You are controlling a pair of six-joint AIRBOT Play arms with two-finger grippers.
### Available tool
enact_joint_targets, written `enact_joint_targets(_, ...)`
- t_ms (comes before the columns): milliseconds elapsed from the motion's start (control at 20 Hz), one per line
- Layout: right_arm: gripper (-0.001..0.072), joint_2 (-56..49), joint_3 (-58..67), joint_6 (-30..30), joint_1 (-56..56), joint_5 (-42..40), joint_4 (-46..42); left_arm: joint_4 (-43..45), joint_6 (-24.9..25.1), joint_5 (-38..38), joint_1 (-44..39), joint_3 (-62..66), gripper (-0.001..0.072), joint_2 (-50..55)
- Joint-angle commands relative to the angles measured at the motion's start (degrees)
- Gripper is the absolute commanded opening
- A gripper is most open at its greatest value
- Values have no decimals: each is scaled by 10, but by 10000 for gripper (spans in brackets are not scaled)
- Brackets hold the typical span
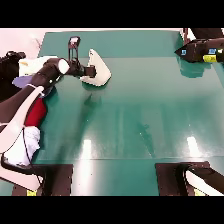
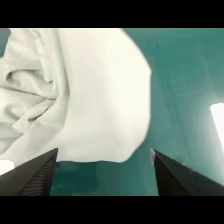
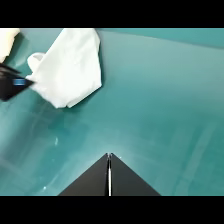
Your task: Fold the shirts.
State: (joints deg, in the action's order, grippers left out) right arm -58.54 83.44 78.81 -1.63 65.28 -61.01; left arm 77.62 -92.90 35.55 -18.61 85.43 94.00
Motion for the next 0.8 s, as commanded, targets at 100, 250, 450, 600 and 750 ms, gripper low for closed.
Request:
enact_joint_targets(100, 16, 0, 0, 0, -2, 9, 0, -28, -1, -65, 6, 2, 566, 58)
enact_joint_targets(250, 17, 0, 2, 0, -2, 9, 2, -37, 4, -5, 6, 50, 26, 57)
enact_joint_targets(450, 17, 0, 52, 0, -2, 33, 15, -30, 69, 119, 5, 218, 23, 34)
enact_joint_targets(600, 17, 0, 123, 0, -2, 39, 15, -26, 94, 122, 1, 294, 23, -67)
enact_joint_targets(750, 17, 0, 183, 0, -2, 40, 15, -30, 64, 163, 0, 300, 23, -184)
